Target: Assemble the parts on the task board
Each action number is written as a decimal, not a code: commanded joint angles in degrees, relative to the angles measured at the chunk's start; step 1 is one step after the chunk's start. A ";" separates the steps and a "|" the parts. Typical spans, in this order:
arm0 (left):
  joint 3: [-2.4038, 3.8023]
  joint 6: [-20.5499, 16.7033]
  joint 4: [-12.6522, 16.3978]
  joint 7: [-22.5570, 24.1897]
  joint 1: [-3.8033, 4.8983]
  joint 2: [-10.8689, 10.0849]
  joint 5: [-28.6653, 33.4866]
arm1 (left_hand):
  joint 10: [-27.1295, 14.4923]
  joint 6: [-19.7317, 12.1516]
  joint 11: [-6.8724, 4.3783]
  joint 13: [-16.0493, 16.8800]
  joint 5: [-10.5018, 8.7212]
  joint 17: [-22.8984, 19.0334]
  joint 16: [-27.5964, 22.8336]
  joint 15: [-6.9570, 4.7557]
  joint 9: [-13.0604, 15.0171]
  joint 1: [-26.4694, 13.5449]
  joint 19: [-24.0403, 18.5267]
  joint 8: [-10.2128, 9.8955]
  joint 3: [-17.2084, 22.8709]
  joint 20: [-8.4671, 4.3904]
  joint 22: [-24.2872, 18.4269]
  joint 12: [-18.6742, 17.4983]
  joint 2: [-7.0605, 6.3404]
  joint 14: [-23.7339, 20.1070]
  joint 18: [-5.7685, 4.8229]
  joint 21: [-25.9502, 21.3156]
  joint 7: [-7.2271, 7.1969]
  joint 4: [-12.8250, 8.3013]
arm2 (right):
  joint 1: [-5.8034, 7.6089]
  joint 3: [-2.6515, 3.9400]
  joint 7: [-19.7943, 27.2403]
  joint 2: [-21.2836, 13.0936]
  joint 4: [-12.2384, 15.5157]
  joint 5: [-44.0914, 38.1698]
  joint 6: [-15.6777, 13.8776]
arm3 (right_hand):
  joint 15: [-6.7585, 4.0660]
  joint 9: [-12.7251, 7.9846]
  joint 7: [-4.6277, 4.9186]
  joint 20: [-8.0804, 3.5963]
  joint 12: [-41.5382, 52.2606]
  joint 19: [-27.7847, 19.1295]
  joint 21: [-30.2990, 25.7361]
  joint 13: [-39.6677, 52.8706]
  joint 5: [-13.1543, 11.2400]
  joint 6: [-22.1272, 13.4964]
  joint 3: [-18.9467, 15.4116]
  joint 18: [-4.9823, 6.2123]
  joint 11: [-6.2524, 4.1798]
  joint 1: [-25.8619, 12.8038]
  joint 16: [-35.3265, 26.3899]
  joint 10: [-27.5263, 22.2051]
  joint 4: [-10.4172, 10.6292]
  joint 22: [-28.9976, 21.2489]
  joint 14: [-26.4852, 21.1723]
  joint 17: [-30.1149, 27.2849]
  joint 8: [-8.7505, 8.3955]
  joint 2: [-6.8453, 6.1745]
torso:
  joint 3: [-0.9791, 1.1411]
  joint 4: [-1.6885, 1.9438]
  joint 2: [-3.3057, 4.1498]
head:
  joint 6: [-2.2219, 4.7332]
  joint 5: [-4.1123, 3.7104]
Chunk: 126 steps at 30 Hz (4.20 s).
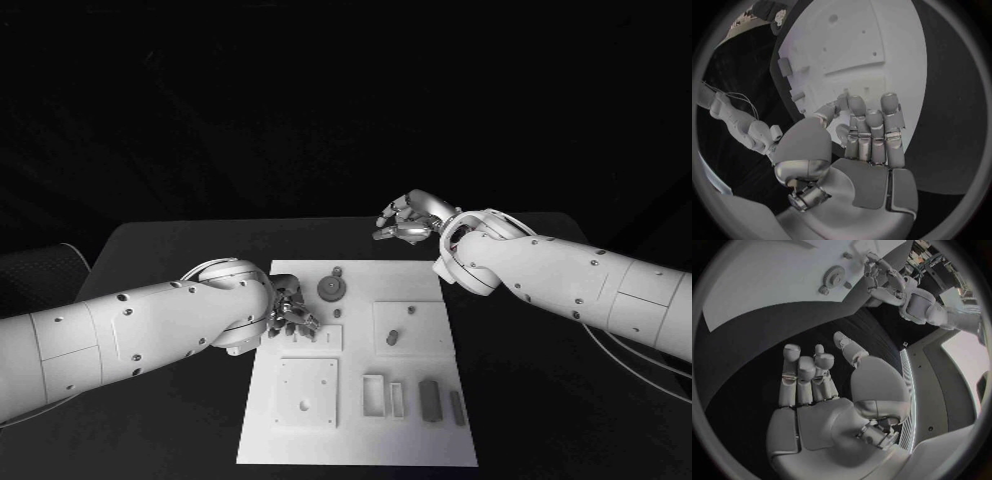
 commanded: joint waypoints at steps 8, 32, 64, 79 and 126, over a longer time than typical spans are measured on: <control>0.04 0.94 0.02 -0.27 -0.15 0.34 -0.17 | -0.02 0.51 -0.18 -0.06 0.15 -0.09 0.19 -0.85 0.09 -0.14 0.10 0.24 9.80 -0.50 1.32 0.26 0.67 0.47 -0.06 0.20 0.07 -9.49 | 0.00 0.03 0.58 0.16 -0.04 -1.03 0.79 | -0.18 0.11 0.20 0.01 -0.33 -0.35 -0.24 -0.08 0.30 0.07 -0.02 0.78 0.07 0.00 -0.32 -0.36 -0.31 0.00 -0.23 -0.07 -0.33 0.66 | -0.04 0.03 -0.03 | -0.08 -0.29; 0.05 1.09 -0.16 -0.28 -0.43 0.66 -1.67 | 0.00 0.49 -0.19 -0.08 0.16 -0.17 0.27 -0.90 0.19 -0.29 0.15 0.28 9.88 -0.54 1.33 0.33 0.73 0.51 -0.04 0.32 0.06 -9.44 | 0.00 0.03 0.34 0.15 -0.08 -1.03 1.04 | -0.18 0.16 0.19 0.04 -0.32 -0.37 -0.25 -0.09 0.35 0.11 -0.07 0.78 0.07 -0.02 -0.32 -0.39 -0.27 0.01 -0.26 -0.08 -0.33 0.77 | 0.02 0.03 -0.03 | -0.37 -0.34; 0.05 2.14 -0.48 -0.51 -0.42 1.01 -1.69 | -0.39 0.09 -0.14 -0.25 -2.69 -0.74 0.59 -1.07 0.78 -2.80 -0.07 0.33 9.48 -0.67 1.24 0.70 -1.22 0.25 -0.10 0.57 0.13 -7.19 | 0.00 0.02 0.59 -0.02 0.17 -1.02 1.22 | -0.18 0.20 0.20 0.08 -0.31 -0.38 -0.26 -0.08 0.30 0.12 -0.20 0.78 0.07 -0.18 -0.31 -0.40 -0.23 0.02 -0.28 -0.08 -0.35 0.66 | 0.05 0.02 -0.03 | -0.65 -0.22; 0.05 1.57 -1.04 -0.03 -0.43 1.54 -1.55 | -0.56 -0.04 -0.14 -0.39 -3.37 -1.05 0.83 -1.10 1.03 -4.77 -0.23 0.30 8.78 -0.74 1.22 0.89 -2.43 0.10 -0.09 0.63 0.13 -5.56 | 0.00 0.02 0.50 -0.03 0.13 -0.99 1.24 | -0.19 0.24 0.18 0.09 -0.28 -0.36 -0.24 -0.08 0.28 0.17 -0.22 0.78 0.05 -0.20 -0.29 -0.37 -0.22 0.03 -0.25 -0.08 -0.33 0.72 | 0.02 -0.04 0.01 | -0.61 -0.31; 0.06 1.53 -1.69 0.40 -0.43 1.70 -0.03 | -0.59 0.34 -0.45 -0.34 -1.91 -1.57 2.26 -1.40 1.99 -7.00 -0.25 0.47 3.99 -0.96 1.24 2.13 -1.58 -0.14 0.09 1.33 -0.18 -7.75 | 0.00 0.01 0.48 0.21 0.15 -0.97 1.70 | -0.20 0.31 0.17 0.09 -0.23 -0.32 -0.23 -0.06 0.23 0.19 -0.28 0.78 0.04 -0.29 -0.25 -0.35 -0.18 0.05 -0.22 -0.09 -0.36 0.81 | 0.00 0.03 -0.03 | -0.71 -0.26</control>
